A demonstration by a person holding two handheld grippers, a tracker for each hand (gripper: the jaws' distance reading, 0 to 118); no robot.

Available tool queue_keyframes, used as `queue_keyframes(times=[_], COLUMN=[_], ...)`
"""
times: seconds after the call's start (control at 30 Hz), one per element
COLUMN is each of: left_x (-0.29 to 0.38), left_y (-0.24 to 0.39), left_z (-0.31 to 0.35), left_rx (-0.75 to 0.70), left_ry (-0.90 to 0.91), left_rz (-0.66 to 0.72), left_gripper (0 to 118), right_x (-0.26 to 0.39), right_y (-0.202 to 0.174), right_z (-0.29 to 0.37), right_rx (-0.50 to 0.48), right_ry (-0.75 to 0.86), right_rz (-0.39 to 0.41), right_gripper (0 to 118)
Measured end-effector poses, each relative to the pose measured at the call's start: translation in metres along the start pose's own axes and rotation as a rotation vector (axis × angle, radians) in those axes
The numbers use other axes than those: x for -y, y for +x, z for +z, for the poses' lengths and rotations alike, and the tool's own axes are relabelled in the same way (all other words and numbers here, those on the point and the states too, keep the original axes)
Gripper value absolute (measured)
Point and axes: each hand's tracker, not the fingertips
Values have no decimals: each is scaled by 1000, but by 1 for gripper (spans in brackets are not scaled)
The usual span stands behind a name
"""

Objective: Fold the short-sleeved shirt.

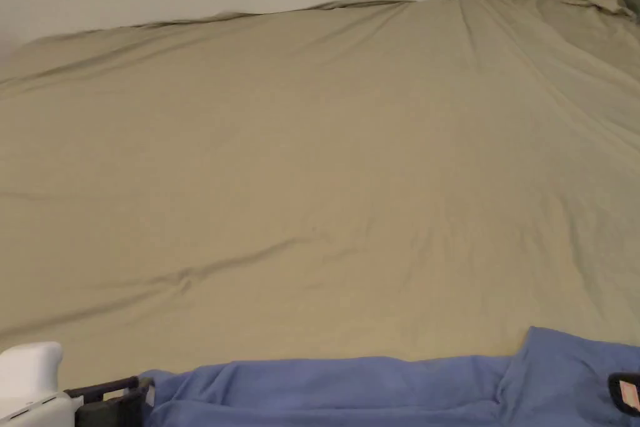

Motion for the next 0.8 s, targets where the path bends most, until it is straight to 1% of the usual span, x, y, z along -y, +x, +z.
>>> queue_keyframes(times=[0.03, 0.07, 0.1, 0.13, 0.17, 0.2, 0.23, 0.27, 0.3, 0.33, 0.37, 0.4, 0.43, 0.47, 0.5, 0.57, 0.6, 0.63, 0.67, 0.7, 0.73, 0.77, 0.8], left_x=[-1, -14, -14, -12, -8, -2, 7, 12, 20, 28, 32, 35, 36, 36, 34, 26, 21, 16, 14, 11, 7, 6, 6], left_y=[9, 1, 6, 14, 21, 39, 47, 54, 62, 70, 73, 74, 73, 73, 69, 53, 38, 21, 7, -19, -40, -57, -73], left_z=[10, -6, -7, -7, -10, -7, -6, -7, -11, -8, -10, -12, -13, -14, -14, -17, -19, -25, -32, -31, -41, -47, -55], left_rx=[6, 30, 64, 89, 111, 129, 186, 232, 257, 225, 277, 322, 328, 320, 308, 319, 346, 379, 407, 438, 458, 480, 470], left_ry=[24, 37, 36, 16, -20, -73, -74, -82, -120, -110, -143, -152, -152, -148, -136, -110, -96, -82, -100, -55, -117, -124, -130], left_rz=[24, 34, 38, 32, 16, 7, 11, 8, 0, 7, 30, 67, 110, 127, 117, 135, 149, 139, 136, 175, 221, 264, 313], left_gripper=[118, 118, 118, 118, 118, 118, 118, 95, 40, 0, 0, 0, 0, 0, 0, 0, 18, 77, 118, 117, 118, 118, 118], right_x=[-11, -15, -19, -19, -21, -20, -17, -14, -9, -6, -3, 1, 6, 7, 8, 8, 7, 6, 5, 5, 5, 6, 6], right_y=[-16, -25, -36, -47, -50, -62, -75, -85, -92, -100, -108, -118, -124, -128, -131, -134, -132, -128, -123, -122, -117, -113, -110], right_z=[15, 21, 24, 25, 19, 14, 8, 1, -6, -12, -17, -21, -21, -21, -22, -22, -21, -20, -19, -16, -14, -12, -10], right_rx=[-9, -13, -27, -43, -39, -10, 22, 41, 43, 22, 23, 50, 67, 58, 22, -63, -111, -153, -189, -227, -263, -283, -295], right_ry=[58, 93, 128, 149, 143, 147, 140, 128, 125, 103, 94, 101, 106, 102, 90, 78, 64, 51, 40, 33, 33, 36, 38], right_rz=[-19, -22, -17, -2, 34, 86, 153, 180, 188, 208, 217, 232, 266, 287, 291, 272, 260, 254, 252, 252, 247, 238, 228], right_gripper=[118, 118, 118, 118, 118, 112, 92, 28, 3, 3, 3, 3, 3, 3, 3, 3, 3, 3, 3, 3, 3, 3, 3])
